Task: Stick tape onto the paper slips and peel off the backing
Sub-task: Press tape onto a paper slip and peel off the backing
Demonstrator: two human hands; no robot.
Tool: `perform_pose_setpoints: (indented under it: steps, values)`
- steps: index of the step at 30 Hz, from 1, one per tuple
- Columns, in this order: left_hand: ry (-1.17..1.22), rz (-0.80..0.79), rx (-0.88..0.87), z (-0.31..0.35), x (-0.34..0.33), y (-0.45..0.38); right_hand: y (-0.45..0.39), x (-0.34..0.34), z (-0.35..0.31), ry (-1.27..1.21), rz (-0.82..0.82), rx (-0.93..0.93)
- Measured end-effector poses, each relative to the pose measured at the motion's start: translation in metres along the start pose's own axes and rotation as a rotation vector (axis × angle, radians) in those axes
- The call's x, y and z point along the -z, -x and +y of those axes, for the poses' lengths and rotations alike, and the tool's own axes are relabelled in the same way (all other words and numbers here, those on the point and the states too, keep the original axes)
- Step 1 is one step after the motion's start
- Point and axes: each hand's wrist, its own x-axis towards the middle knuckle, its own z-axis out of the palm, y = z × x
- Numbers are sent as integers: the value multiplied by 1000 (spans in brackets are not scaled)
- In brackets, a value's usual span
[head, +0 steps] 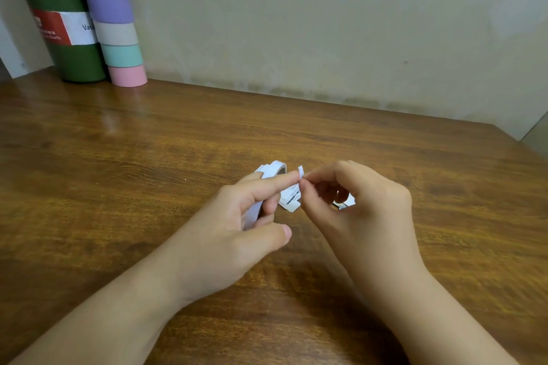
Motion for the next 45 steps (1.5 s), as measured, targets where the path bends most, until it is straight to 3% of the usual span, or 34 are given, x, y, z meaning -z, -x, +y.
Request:
perform_pose_setpoints:
  steps: [5,14,26,45]
  values:
    - [-356,31,-119,-6,-4,0,0,2,-3,-195,-75,-233]
    - [-574,56,-232,-10,-4,2,-2,5,-5,-251,-161,-346]
    - [-549,77,-214,-10,-4,1,-4,8,-8,-328,-200,-388]
    - [-321,74,-111,-3,-1,-1,-6,10,-8,-350,-226,-382]
